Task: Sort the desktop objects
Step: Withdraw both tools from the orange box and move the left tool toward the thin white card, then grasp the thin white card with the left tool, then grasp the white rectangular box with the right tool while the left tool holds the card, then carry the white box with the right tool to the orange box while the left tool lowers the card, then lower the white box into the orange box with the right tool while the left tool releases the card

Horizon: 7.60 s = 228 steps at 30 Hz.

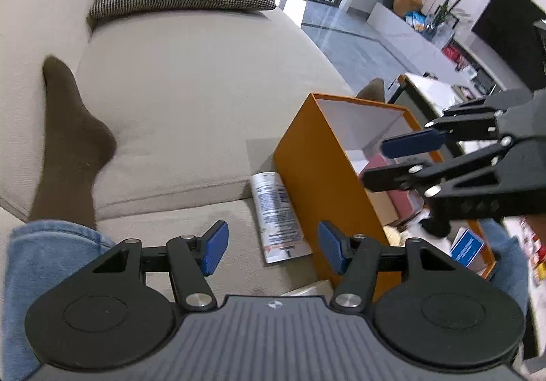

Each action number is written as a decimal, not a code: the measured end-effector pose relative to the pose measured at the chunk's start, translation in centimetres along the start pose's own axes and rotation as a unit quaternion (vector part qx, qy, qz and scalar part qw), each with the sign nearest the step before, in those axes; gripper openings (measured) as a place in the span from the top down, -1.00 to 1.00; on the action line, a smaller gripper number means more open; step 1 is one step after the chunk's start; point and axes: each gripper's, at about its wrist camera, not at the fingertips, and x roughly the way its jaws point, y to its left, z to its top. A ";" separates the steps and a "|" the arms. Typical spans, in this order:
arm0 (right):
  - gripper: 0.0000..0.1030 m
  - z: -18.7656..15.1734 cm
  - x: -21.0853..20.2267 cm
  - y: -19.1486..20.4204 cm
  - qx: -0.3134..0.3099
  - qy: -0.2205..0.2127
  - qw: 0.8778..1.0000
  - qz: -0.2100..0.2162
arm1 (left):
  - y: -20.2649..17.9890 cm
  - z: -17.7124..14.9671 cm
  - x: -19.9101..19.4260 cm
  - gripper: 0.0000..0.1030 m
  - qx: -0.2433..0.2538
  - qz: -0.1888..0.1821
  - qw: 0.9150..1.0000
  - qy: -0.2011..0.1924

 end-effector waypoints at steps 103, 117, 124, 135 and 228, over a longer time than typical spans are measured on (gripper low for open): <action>-0.28 -15.8 6.8 9.8 0.183 0.079 0.979 0.038 | -3.5 -17.4 -7.0 0.87 -0.035 0.120 0.992 -0.036; -0.26 -19.3 5.6 11.2 0.090 0.129 0.986 0.057 | -3.2 -18.0 -7.6 0.87 -0.044 0.116 0.992 -0.035; -0.44 -16.7 7.0 12.1 0.063 0.103 0.992 0.043 | -3.0 -18.0 -7.6 0.87 -0.051 0.112 0.992 -0.035; -0.21 -16.5 9.5 12.7 0.050 0.104 0.993 0.018 | -2.6 -18.0 -7.7 0.85 -0.055 0.105 0.992 -0.034; -0.23 -5.9 10.7 -3.5 -0.613 -0.059 0.769 -0.174 | -5.7 1.3 1.0 0.58 -0.097 0.028 0.995 -0.022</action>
